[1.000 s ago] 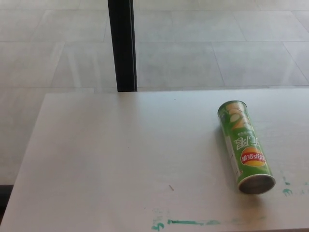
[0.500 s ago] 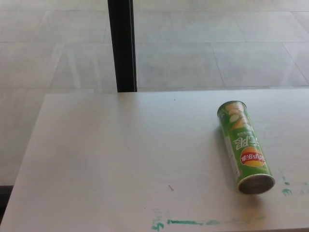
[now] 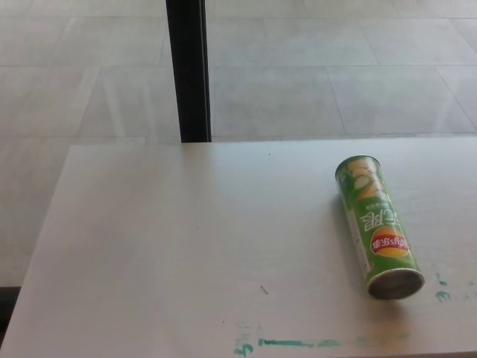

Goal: Use the right hand as a fist to push the chips tray inside its container kept in the middle of the desk

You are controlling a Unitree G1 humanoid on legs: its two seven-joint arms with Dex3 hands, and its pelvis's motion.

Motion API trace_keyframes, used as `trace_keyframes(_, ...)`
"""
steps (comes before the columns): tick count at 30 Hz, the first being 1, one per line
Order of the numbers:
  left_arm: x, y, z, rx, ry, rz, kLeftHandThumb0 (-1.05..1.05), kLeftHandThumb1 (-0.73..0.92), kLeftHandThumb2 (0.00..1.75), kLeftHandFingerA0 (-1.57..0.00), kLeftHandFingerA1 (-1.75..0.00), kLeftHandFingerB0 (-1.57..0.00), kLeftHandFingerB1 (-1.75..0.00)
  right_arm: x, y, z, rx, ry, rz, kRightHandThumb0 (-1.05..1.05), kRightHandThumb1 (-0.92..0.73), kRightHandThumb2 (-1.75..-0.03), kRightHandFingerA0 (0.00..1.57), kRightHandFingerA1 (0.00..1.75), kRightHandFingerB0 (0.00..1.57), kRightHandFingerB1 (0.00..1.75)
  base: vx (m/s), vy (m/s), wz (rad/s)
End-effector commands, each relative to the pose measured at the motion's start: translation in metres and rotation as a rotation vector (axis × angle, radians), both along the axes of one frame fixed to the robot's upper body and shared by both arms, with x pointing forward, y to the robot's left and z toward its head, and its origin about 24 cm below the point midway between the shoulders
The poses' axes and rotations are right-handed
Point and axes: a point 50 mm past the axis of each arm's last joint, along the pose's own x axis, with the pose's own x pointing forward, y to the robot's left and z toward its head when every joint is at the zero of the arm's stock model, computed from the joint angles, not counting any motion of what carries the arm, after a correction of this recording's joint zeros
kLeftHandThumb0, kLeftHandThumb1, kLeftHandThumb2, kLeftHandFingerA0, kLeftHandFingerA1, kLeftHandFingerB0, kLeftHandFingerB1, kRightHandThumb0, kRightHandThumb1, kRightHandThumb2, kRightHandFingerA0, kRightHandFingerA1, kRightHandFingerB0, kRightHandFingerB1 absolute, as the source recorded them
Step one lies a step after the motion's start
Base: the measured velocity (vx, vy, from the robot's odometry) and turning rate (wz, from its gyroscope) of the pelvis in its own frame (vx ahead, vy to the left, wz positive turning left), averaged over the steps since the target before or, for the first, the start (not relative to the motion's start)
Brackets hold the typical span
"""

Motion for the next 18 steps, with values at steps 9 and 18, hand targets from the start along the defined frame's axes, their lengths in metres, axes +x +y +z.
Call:
trace_keyframes(9,0.0041,0.0038,0.0053,0.018,-0.016,-0.002,-0.2,0.64,1.36,-0.46,-0.85,-0.28,-0.74,-0.002,0.006,-0.0019,-0.027,-0.01,0.069,-0.63,-0.65,-0.99,0.59,0.71,0.38,0.53,0.0,0.0,0.0)
trace_keyframes(18,0.0032,0.0047,0.0063,0.02,-0.009,-0.007,-0.18,0.64,1.35,-0.46,-0.84,-0.31,-0.75,-0.0013,0.0085,-0.0028,-0.03,0.017,0.139,-0.64,-0.66,-1.0,0.6,0.7,0.34,0.52,0.0,0.0,0.0)
